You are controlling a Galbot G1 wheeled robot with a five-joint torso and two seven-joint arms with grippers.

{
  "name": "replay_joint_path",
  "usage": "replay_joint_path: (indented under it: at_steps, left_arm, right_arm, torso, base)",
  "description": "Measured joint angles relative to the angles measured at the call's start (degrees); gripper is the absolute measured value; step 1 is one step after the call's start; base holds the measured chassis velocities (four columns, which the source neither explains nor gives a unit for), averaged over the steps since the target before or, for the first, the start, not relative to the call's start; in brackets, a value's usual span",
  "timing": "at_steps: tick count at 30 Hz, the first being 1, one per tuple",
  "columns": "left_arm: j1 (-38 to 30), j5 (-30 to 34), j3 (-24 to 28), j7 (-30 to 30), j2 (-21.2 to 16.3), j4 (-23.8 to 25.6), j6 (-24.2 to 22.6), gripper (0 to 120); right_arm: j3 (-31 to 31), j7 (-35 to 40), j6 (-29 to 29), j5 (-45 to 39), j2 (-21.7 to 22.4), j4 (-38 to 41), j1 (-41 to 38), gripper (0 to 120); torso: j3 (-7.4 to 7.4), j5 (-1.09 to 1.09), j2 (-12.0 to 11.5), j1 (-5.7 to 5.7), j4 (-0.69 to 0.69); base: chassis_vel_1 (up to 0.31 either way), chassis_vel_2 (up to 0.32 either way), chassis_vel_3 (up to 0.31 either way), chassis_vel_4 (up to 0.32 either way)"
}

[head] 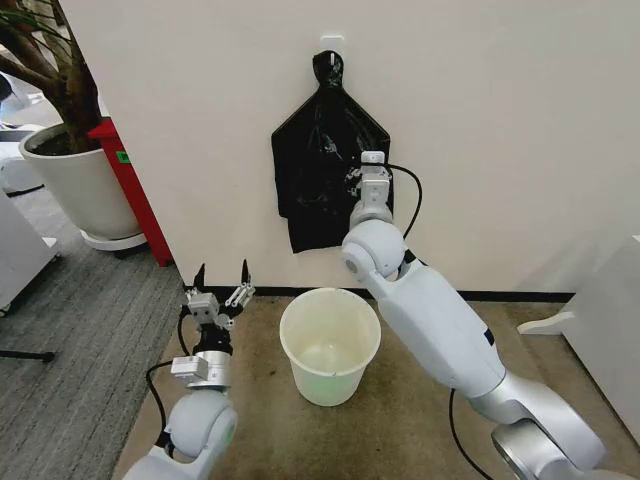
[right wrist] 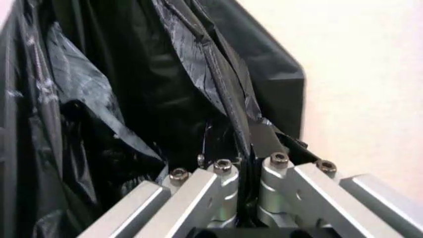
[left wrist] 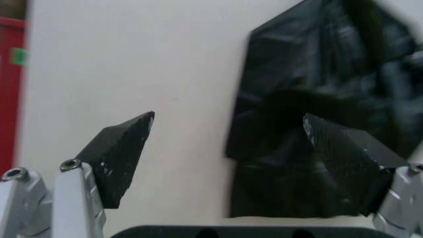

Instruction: Place the garbage bag over the trash bin.

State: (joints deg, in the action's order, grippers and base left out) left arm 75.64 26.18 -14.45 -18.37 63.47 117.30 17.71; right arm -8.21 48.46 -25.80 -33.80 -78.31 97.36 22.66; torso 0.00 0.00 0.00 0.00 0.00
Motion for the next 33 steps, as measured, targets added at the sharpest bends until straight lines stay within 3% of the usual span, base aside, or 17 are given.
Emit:
replay_joint_path:
  at_steps: [4, 8, 12, 15, 18, 22, 26, 33]
  left_arm:
    - [-3.0, 7.5, 0.6, 1.7, -5.4, 4.6, -2.5, 87]
    - [-7.2, 11.6, 0.9, 1.5, -9.1, 5.3, -4.3, 87]
    - [-16.6, 15.4, 2.0, 0.2, -15.4, 1.4, -6.0, 87]
    - [-20.0, 16.5, 3.6, 0.1, -17.4, -0.2, -6.1, 87]
    - [-26.7, 19.6, 8.6, -0.6, -19.3, -2.5, -6.3, 87]
    - [-34.5, 23.2, 14.4, -2.4, -18.9, -4.1, -7.4, 87]
    - [-41.3, 24.8, 20.1, -4.0, -16.2, -7.6, -8.1, 87]
    - [-47.5, 24.7, 22.9, -5.0, -11.8, -13.6, -8.5, 86]
  right_arm:
    - [0.0, 0.4, 0.8, -2.9, -1.3, -0.7, -1.7, 0]
    - [0.0, 0.7, 1.1, -5.3, -1.8, -0.7, -2.7, 0]
    - [-0.1, 1.4, 1.1, -8.2, -2.5, -0.3, -4.1, 0]
    - [0.1, 1.7, 0.9, -9.3, -2.7, 0.2, -4.2, 0]
    - [0.2, 1.8, 0.5, -9.7, -3.0, 1.3, -4.3, 0]
    - [-0.1, 1.7, 0.2, -9.3, -3.8, 2.0, -4.1, 0]
    - [-0.8, 1.5, 0.0, -8.5, -4.7, 2.1, -4.1, 0]
    - [-1.2, 1.4, -0.1, -8.6, -4.5, 2.5, -4.4, 0]
  torso:
    - [0.00, -0.01, 0.0, 0.00, 0.02]
    - [0.00, -0.01, 0.0, 0.00, 0.00]
    - [0.01, -0.02, 0.0, 0.00, 0.00]
    - [0.01, -0.01, 0.0, 0.00, 0.01]
    - [0.01, -0.01, 0.0, 0.00, 0.01]
    - [0.00, 0.04, 0.0, 0.00, -0.02]
    - [0.00, 0.01, 0.0, 0.00, -0.01]
    - [0.01, 0.00, 0.0, 0.00, 0.00]
  base:
    - [0.000, 0.000, 0.000, 0.000]
    - [0.000, 0.000, 0.000, 0.000]
    - [0.000, 0.000, 0.000, 0.000]
    - [0.000, 0.000, 0.000, 0.000]
    - [0.000, 0.000, 0.000, 0.000]
    - [0.000, 0.000, 0.000, 0.000]
    - [0.000, 0.000, 0.000, 0.000]
    - [0.000, 0.000, 0.000, 0.000]
